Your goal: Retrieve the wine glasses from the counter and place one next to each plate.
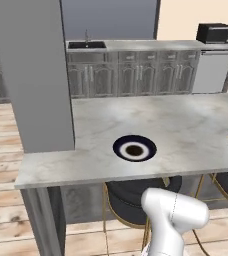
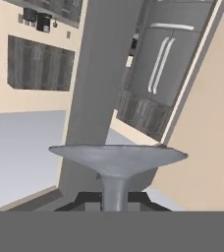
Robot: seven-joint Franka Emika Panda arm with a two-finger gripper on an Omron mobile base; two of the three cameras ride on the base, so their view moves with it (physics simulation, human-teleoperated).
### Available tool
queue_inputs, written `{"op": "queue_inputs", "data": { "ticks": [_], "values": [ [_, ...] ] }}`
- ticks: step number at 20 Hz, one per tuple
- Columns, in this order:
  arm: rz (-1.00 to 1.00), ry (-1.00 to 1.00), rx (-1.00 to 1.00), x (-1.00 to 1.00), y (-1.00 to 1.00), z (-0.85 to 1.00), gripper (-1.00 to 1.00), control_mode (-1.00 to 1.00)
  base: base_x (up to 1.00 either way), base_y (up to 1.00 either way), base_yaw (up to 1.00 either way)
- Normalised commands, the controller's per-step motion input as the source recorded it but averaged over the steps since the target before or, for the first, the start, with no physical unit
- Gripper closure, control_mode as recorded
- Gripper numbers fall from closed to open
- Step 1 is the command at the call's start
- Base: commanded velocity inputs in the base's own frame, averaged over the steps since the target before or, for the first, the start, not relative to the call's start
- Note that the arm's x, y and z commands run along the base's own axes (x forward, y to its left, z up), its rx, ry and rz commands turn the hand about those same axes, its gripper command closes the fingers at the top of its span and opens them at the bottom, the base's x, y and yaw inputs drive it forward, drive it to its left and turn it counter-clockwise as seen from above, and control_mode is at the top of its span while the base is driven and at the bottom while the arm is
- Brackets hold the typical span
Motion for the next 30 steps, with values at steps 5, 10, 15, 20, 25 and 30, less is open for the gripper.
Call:
{"op": "queue_inputs", "data": {
  "ticks": [5, 10, 15, 20, 25, 30],
  "values": [
    [0.00, 0.00, 0.00, 0.00, 0.00, 0.00, 1.00, 1.00, 0.37, -0.28, 0.33],
    [0.00, 0.00, 0.00, 0.00, 0.00, 0.00, 1.00, 1.00, 0.72, -0.46, 0.29],
    [0.28, 0.06, -0.02, 1.00, -0.48, -0.59, 1.00, -1.00, 0.00, 0.00, 0.00],
    [0.23, 0.01, -0.06, 1.00, -0.62, -0.61, 1.00, -1.00, 0.00, 0.00, 0.00],
    [0.16, 0.05, -0.33, 0.96, -0.22, -0.37, 1.00, -1.00, 0.00, 0.00, 0.00],
    [0.09, 0.00, -0.38, 0.75, -0.06, -0.11, 1.00, -1.00, 0.00, 0.00, 0.00]
  ]
}}
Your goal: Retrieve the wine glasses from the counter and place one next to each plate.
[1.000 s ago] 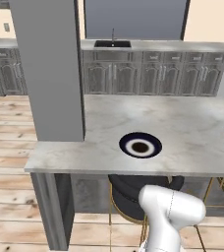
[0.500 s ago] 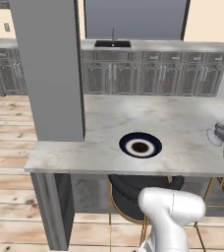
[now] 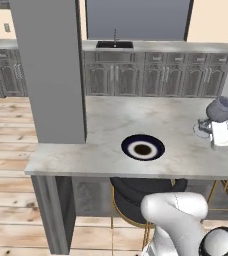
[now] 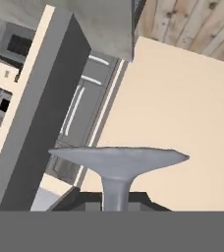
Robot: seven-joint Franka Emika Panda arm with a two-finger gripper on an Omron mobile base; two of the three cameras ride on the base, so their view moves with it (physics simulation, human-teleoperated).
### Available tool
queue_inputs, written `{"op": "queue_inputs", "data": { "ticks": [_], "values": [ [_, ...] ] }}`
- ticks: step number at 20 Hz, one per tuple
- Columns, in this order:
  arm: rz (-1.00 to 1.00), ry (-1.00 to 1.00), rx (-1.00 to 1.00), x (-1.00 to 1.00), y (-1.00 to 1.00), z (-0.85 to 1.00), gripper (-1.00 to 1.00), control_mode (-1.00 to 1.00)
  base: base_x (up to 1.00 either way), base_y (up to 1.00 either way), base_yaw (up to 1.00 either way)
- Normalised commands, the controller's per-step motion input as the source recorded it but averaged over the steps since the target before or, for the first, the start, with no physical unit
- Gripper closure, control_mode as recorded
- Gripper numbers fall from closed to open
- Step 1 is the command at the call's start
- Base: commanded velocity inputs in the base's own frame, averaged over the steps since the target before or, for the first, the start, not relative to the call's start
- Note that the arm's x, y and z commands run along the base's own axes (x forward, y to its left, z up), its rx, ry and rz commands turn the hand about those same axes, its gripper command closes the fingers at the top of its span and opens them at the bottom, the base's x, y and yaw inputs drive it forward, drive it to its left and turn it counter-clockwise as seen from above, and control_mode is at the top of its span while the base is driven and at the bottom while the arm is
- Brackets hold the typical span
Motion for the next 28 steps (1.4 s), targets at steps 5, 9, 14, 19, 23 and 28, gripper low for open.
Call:
{"op": "queue_inputs", "data": {
  "ticks": [5, 9, 14, 19, 23, 28],
  "values": [
    [0.12, 0.00, -0.17, 0.53, -0.09, -0.03, 1.00, -1.00, 0.00, 0.00, 0.00],
    [0.06, 0.15, -0.11, 0.37, -0.08, -0.21, 1.00, -1.00, 0.00, 0.00, 0.00],
    [0.01, 0.10, -0.06, 0.10, -0.01, -0.42, 1.00, -1.00, 0.00, 0.00, 0.00],
    [0.00, 0.10, -0.14, 0.20, 0.00, -0.55, 1.00, -1.00, 0.00, 0.00, 0.00],
    [-0.12, 0.00, -0.16, 0.13, 0.04, -0.44, 1.00, -1.00, 0.00, 0.00, 0.00],
    [-0.22, -0.03, -0.01, 0.03, 0.00, -0.32, 1.00, -1.00, 0.00, 0.00, 0.00]
  ]
}}
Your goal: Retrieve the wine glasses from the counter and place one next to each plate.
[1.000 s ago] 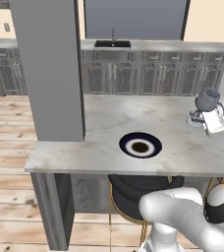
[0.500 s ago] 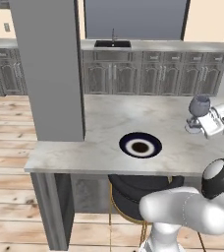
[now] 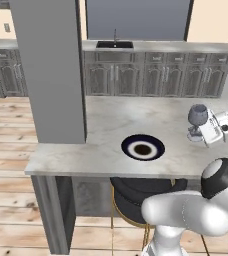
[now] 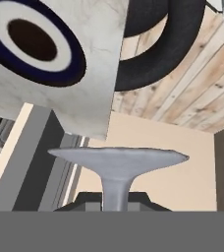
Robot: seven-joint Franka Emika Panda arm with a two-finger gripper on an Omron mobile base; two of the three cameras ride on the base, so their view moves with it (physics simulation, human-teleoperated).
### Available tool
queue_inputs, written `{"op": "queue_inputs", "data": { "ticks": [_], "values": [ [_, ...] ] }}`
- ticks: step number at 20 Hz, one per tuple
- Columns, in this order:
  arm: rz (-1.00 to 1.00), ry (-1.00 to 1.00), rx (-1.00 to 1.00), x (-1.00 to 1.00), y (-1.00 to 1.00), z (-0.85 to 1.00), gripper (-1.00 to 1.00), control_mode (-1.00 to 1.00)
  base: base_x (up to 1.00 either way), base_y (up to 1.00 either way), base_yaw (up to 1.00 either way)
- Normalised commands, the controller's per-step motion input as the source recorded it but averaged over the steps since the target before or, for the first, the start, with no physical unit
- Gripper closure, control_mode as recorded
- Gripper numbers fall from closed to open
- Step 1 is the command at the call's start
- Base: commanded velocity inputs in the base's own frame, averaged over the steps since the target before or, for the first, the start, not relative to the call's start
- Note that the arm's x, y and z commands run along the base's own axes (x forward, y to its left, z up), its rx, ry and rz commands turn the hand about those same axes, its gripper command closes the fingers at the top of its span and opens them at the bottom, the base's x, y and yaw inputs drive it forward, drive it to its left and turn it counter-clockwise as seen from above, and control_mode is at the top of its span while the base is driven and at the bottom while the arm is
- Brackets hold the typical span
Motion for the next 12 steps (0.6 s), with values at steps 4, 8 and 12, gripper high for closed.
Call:
{"op": "queue_inputs", "data": {
  "ticks": [4, 8, 12],
  "values": [
    [-0.15, -0.07, 0.00, 0.00, 0.00, -0.26, 1.00, -1.00, 0.00, 0.00, 0.00],
    [-0.08, -0.06, 0.00, 0.04, 0.01, -0.22, 1.00, -1.00, 0.00, 0.00, 0.00],
    [0.00, -0.01, 0.00, 0.06, 0.00, -0.12, 1.00, -1.00, 0.00, 0.00, 0.00]
  ]
}}
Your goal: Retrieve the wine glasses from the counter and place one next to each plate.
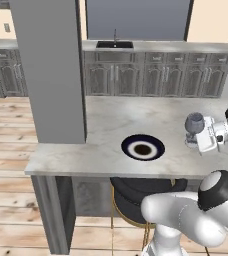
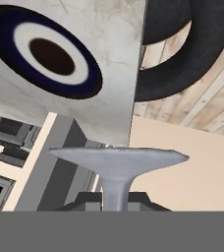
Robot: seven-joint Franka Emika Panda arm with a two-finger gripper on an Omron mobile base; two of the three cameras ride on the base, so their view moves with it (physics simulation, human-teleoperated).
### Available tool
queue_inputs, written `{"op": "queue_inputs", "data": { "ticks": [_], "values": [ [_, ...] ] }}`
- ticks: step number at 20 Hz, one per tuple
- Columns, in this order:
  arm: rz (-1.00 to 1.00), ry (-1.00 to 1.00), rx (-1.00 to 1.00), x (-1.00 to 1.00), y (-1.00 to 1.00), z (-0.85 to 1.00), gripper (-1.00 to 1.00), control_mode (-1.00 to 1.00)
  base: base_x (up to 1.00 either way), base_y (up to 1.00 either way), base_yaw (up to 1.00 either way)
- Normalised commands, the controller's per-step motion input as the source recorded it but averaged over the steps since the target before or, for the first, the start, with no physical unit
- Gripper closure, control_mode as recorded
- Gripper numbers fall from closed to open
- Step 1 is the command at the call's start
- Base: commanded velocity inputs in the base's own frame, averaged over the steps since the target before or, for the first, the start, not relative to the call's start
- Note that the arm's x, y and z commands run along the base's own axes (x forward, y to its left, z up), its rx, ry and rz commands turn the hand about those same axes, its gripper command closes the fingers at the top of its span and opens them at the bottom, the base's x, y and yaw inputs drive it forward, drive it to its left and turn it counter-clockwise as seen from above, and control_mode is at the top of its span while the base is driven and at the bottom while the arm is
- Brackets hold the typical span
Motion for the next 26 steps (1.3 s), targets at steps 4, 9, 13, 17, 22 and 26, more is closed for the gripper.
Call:
{"op": "queue_inputs", "data": {
  "ticks": [4, 9, 13, 17, 22, 26],
  "values": [
    [0.06, 0.00, 0.00, 0.16, -0.01, -0.21, 1.00, -1.00, 0.00, 0.00, 0.00],
    [0.08, 0.00, 0.00, 0.11, -0.05, -0.32, 1.00, -1.00, 0.00, 0.00, 0.00],
    [0.06, 0.03, 0.00, 0.13, -0.20, -0.30, 1.00, -1.00, 0.00, 0.00, 0.00],
    [0.06, 0.01, 0.00, 0.19, -0.25, -0.28, 1.00, -1.00, 0.00, 0.00, 0.00],
    [0.05, 0.00, 0.00, 0.24, -0.21, -0.21, 1.00, -1.00, 0.00, 0.00, 0.00],
    [0.00, 0.00, 0.00, 0.31, -0.02, -0.12, 1.00, -1.00, 0.00, 0.00, 0.00]
  ]
}}
